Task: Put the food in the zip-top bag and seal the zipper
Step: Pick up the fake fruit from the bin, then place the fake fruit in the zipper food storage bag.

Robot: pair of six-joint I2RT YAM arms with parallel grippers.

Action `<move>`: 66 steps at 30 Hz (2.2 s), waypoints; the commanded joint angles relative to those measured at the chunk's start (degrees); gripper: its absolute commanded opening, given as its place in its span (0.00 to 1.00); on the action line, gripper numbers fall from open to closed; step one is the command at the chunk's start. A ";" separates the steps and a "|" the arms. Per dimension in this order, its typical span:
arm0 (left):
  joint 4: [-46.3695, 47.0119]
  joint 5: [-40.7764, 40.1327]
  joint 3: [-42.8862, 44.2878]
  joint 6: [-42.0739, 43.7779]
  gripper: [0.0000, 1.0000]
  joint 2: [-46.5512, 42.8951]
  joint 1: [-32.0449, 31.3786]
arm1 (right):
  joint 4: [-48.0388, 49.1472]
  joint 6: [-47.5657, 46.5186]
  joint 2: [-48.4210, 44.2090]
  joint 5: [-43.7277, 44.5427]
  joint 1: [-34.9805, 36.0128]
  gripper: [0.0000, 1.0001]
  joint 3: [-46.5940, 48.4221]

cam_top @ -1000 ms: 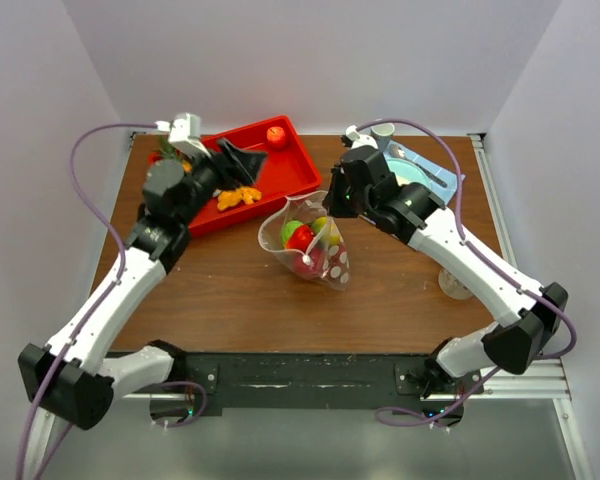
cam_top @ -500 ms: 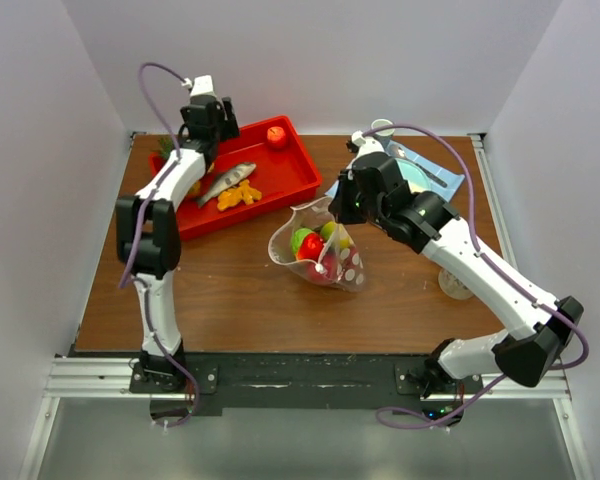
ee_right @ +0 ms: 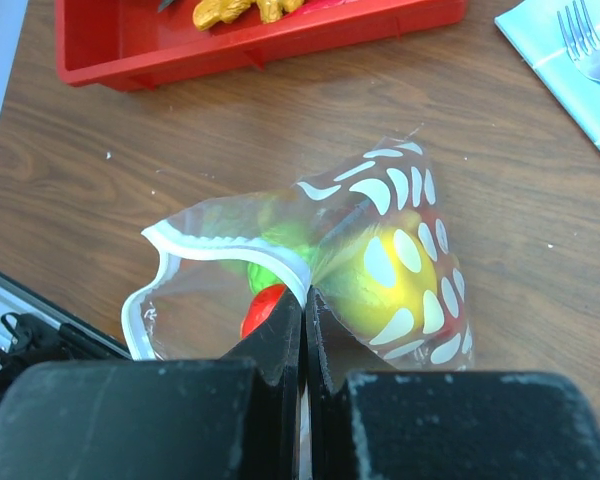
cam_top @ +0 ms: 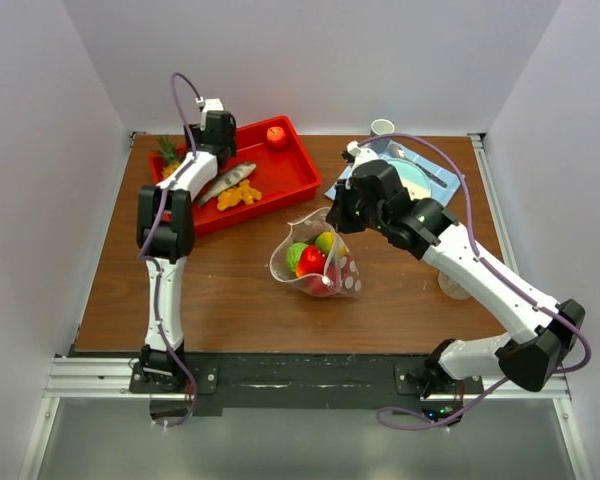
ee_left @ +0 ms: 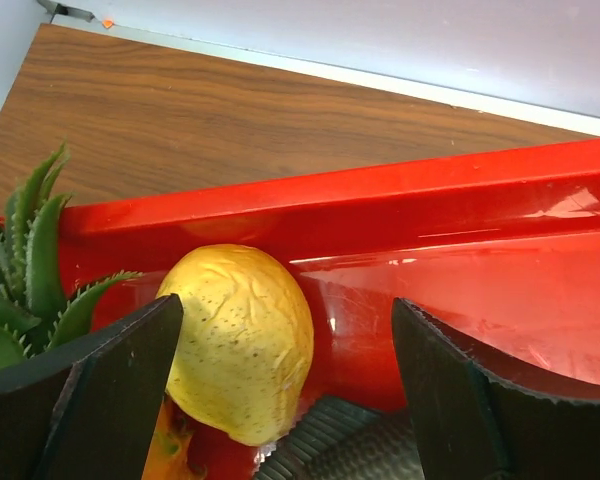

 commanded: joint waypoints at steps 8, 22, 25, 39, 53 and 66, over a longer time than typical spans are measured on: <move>0.55 -4.38 1.13 -0.08 0.95 2.24 0.75 | 4.93 -1.22 -0.31 -2.04 -0.03 0.00 -0.80; 0.02 -2.63 -0.27 -1.84 0.97 2.42 0.84 | 4.93 -0.79 0.30 -2.66 -0.03 0.00 -0.71; 0.28 -0.79 -0.97 -2.63 0.90 2.07 0.84 | 5.02 -0.61 0.65 -2.83 -0.03 0.00 -0.80; 5.91 10.54 -7.30 -4.92 0.38 -10.57 -0.04 | 4.14 0.62 2.58 -1.87 -0.03 0.00 2.10; 6.52 24.42 -37.32 -12.65 0.36 -51.76 -9.09 | 2.82 4.40 8.03 1.82 -0.03 0.00 7.99; 3.19 42.46 -56.08 -18.28 0.34 -74.48 -19.89 | 4.23 10.99 11.55 2.35 0.05 0.00 11.15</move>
